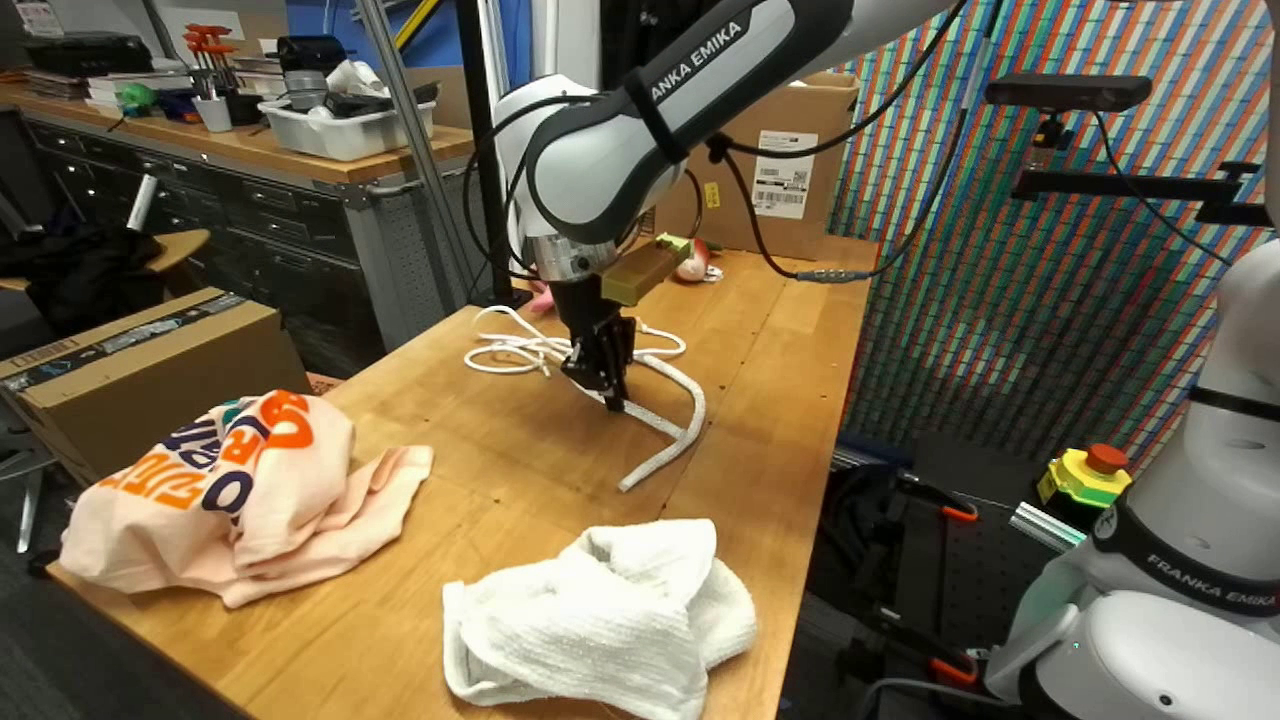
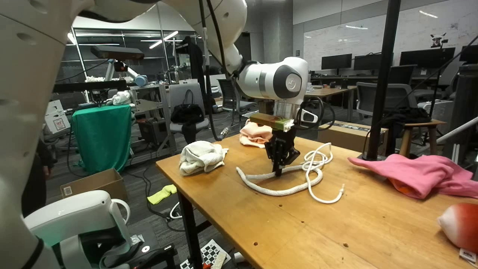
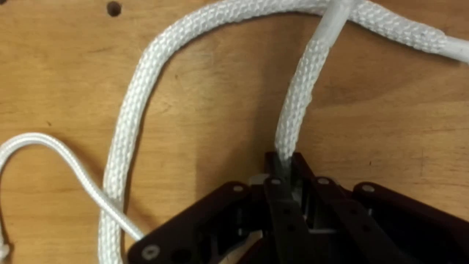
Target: Pick up the toy, rope and the clothes and put them around the table.
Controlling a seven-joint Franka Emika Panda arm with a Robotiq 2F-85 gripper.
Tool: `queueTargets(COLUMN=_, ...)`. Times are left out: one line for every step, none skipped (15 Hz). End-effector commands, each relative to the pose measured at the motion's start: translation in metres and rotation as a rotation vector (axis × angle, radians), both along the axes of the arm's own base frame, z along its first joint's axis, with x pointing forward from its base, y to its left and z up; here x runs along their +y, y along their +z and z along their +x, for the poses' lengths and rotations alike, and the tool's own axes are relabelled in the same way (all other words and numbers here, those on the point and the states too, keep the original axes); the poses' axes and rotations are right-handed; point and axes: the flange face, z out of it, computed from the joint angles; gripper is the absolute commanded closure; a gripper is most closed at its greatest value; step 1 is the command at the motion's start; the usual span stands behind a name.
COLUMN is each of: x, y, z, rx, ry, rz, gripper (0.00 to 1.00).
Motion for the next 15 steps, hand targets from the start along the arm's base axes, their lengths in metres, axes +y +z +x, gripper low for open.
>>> queueTargets(x=-0.021, y=0.002, z=-0.021, rx=0.111, ry=0.014, rz=-0.017, gripper=0.9)
queueTargets(x=-0.031, y=0.003, z=-0.026, rx=0.147, ry=0.009, rz=-0.01, gripper=0.9)
queueTargets(x=-0.037, y=0.001, z=-0.029, rx=0.178, ry=0.007, rz=-0.007, gripper=0.91)
queueTargets(x=-0.046, y=-0.001, z=-0.032, rx=0.205, ry=-0.004, rz=-0.001, gripper=0.91)
queueTargets(x=-0.055, y=-0.002, z=-0.035, rx=0.226, ry=-0.012, rz=0.001, gripper=0.91)
queueTargets(x=-0.066, y=-0.003, z=-0.039, rx=0.246, ry=-0.025, rz=0.005, gripper=0.91)
queueTargets(x=-0.074, y=-0.005, z=-0.04, rx=0.26, ry=-0.041, rz=0.005, gripper=0.91)
queueTargets(x=-0.083, y=-0.006, z=-0.043, rx=0.273, ry=-0.053, rz=0.003, gripper=0.91)
queueTargets(x=-0.09, y=-0.008, z=-0.044, rx=0.28, ry=-0.069, rz=0.0, gripper=0.91)
queueTargets(x=-0.098, y=-0.009, z=-0.046, rx=0.288, ry=-0.084, rz=-0.001, gripper=0.91)
queueTargets(x=-0.106, y=-0.009, z=-0.048, rx=0.294, ry=-0.102, rz=-0.002, gripper=0.91)
queueTargets(x=-0.113, y=-0.01, z=-0.05, rx=0.296, ry=-0.119, rz=-0.005, gripper=0.91)
queueTargets(x=-0.122, y=-0.01, z=-0.052, rx=0.302, ry=-0.141, rz=-0.002, gripper=0.91)
queueTargets(x=-0.129, y=-0.011, z=-0.054, rx=0.307, ry=-0.162, rz=0.0, gripper=0.91)
queueTargets(x=-0.137, y=-0.012, z=-0.056, rx=0.309, ry=-0.185, rz=0.002, gripper=0.91)
